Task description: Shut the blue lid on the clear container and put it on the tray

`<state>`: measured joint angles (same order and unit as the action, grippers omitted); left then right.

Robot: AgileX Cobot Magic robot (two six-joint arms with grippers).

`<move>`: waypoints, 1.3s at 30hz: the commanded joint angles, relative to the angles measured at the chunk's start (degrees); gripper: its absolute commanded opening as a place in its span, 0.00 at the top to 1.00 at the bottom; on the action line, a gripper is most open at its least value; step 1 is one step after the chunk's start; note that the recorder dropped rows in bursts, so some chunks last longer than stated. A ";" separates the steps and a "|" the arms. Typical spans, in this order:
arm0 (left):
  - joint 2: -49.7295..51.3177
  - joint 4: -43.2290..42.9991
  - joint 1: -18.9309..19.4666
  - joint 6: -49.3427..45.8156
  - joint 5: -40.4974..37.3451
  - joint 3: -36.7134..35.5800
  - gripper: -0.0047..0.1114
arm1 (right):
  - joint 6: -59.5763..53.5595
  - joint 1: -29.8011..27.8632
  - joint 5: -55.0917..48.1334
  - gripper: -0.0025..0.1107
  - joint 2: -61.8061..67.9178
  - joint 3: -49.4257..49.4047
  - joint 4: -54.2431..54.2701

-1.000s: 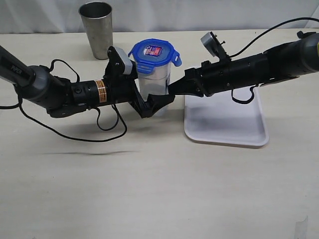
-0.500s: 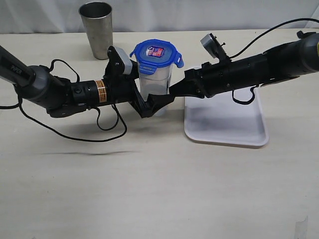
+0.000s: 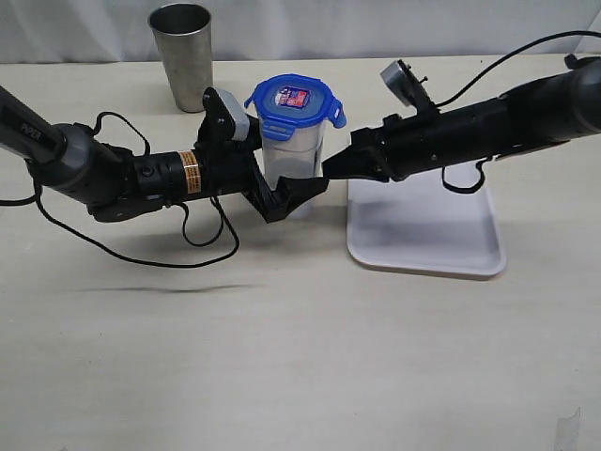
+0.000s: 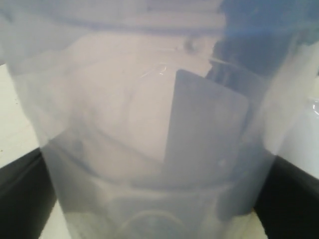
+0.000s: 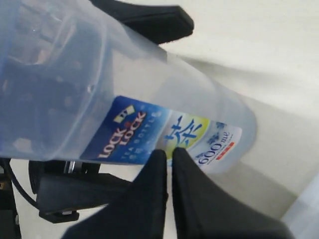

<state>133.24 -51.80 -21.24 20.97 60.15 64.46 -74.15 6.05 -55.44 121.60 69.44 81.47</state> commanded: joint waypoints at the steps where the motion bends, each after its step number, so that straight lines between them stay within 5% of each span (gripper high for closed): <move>1: 0.05 0.22 -0.15 0.11 -0.32 0.32 0.40 | -0.54 -1.77 3.28 0.94 -3.59 -0.09 -4.08; 8: 0.05 -2.55 -0.05 0.24 -2.89 0.32 0.96 | 5.94 -2.84 13.16 0.94 -9.45 -0.09 -17.07; 16: -0.25 -5.93 0.55 0.24 -4.15 0.32 0.96 | 6.03 -2.18 14.03 0.70 -21.34 2.45 -16.27; 22: -0.30 -8.15 1.28 1.80 -4.15 0.32 0.96 | 6.78 4.40 21.75 0.67 -31.69 5.05 -20.44; 25: -0.30 -9.59 1.28 1.80 -4.15 0.32 0.96 | 12.11 11.84 33.88 0.67 -35.79 5.14 -32.12; 29: -0.41 -10.44 1.28 3.72 -4.15 0.32 0.96 | 36.66 18.02 47.25 0.67 -37.11 5.14 -56.32; 35: -1.35 -12.57 1.28 6.10 -5.11 0.32 0.96 | 62.56 15.11 49.54 0.71 -33.42 5.14 -96.85; 39: -1.35 -12.02 1.53 6.08 -5.88 0.32 0.96 | 68.12 8.53 48.28 0.71 -31.66 5.14 -101.91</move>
<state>131.77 -61.93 -19.91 26.68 57.64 65.11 -9.33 17.23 -6.65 89.75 74.51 -18.73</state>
